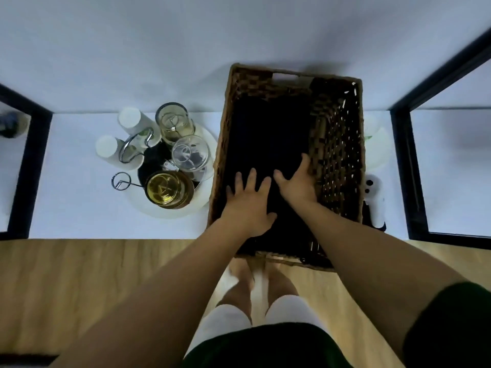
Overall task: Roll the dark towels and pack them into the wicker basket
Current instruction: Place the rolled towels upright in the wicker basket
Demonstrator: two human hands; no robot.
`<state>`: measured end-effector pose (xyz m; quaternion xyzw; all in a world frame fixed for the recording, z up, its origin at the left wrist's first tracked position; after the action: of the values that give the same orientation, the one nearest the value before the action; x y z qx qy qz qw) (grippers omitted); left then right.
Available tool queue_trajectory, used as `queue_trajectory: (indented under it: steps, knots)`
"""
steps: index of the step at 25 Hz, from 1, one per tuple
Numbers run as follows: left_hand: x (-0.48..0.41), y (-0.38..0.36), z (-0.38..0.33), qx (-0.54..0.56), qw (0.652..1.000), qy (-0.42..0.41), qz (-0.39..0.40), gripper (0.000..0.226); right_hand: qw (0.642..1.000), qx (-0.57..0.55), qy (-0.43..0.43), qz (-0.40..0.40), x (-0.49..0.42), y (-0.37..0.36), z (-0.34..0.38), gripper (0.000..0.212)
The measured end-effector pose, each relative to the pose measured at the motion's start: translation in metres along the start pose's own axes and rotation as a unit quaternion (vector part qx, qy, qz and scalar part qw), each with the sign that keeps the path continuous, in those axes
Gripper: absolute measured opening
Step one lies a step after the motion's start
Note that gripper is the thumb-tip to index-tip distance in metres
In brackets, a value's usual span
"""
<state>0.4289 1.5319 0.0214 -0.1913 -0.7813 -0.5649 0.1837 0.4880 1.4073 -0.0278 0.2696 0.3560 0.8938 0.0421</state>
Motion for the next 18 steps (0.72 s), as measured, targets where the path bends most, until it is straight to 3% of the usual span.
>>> queue_trajectory:
  steps: [8, 11, 14, 16, 18]
  knots:
    - [-0.037, -0.006, -0.002, -0.031, 0.994, 0.05, 0.087, 0.112, 0.995, 0.096, 0.007, -0.021, -0.008, -0.02, -0.008, 0.087]
    - [-0.032, -0.009, -0.015, -0.094, 0.991, 0.059, 0.072, 0.121, 0.997, 0.076, -0.001, -0.003, -0.012, -0.021, -0.008, 0.09]
    - [-0.026, -0.014, -0.038, -0.108, 0.994, 0.029, 0.013, 0.124, 0.996, 0.003, -0.071, 0.053, -0.027, -0.004, -0.004, 0.101]
    - [-0.02, -0.018, -0.048, -0.112, 0.993, 0.022, -0.008, 0.118, 0.999, 0.023, 0.012, 0.023, -0.05, 0.021, 0.016, 0.097]
    - [-0.017, -0.025, -0.055, -0.139, 0.99, 0.014, -0.018, 0.1, 0.98, 0.105, 0.172, 0.002, -0.079, 0.038, 0.048, 0.085]
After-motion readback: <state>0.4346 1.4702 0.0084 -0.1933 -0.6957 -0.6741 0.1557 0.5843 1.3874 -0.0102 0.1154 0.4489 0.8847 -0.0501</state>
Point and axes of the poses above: each hand's wrist, its own x-axis away from the middle knuckle, its own y-axis out of the back of the hand, z = x × y, the point moved 3 cm from there along -x, towards the middle knuckle, and after that the axes turned 10 degrees about -z, right-handed, at the moved point
